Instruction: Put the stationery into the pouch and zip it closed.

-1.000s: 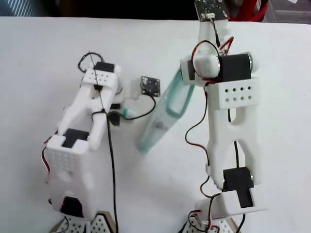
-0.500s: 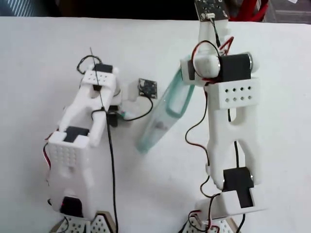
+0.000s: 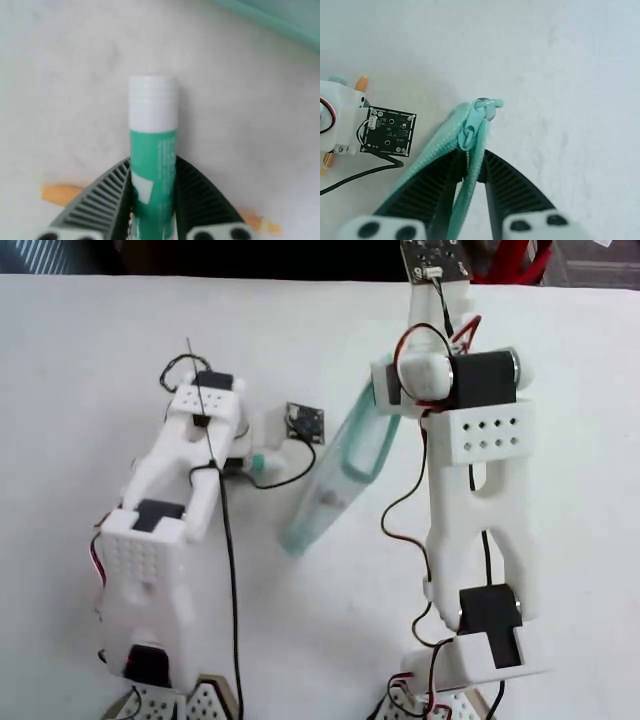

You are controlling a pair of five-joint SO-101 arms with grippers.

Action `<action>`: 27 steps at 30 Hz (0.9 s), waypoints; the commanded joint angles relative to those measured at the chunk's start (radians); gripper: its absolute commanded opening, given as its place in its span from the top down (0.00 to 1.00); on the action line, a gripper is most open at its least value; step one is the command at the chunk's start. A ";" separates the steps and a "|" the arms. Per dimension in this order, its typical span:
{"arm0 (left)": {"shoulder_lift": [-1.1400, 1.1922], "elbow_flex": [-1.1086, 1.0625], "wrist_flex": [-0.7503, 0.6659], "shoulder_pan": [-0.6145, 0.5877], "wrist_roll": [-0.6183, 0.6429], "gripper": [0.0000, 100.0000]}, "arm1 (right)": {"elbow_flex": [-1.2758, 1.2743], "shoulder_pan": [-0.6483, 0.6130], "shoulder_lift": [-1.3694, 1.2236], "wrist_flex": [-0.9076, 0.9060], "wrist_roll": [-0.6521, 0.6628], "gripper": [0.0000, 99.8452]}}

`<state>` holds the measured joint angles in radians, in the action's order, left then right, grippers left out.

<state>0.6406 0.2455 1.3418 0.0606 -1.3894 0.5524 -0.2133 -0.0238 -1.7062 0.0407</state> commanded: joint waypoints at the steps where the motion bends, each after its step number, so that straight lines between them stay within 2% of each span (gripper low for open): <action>1: -0.096 0.152 0.206 -0.001 -0.198 0.98 | -0.002 0.007 0.015 0.008 -0.008 0.98; 6: -0.223 0.305 0.443 -0.001 -0.181 0.98 | -0.003 0.007 0.012 0.010 -0.008 0.98; 14: -0.542 0.311 0.442 0.031 0.110 0.98 | -0.003 -0.001 0.012 0.016 -0.008 0.98; 20: -0.832 0.316 0.436 0.150 0.448 0.98 | -0.003 0.002 0.012 0.030 -0.008 0.98; 27: -1.219 0.311 0.341 0.277 1.026 0.98 | -0.003 -0.001 0.012 0.024 -0.008 0.98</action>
<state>-0.3399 0.5186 1.7622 0.2539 -0.6866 0.5493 -0.2133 -0.0238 -1.6893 0.0407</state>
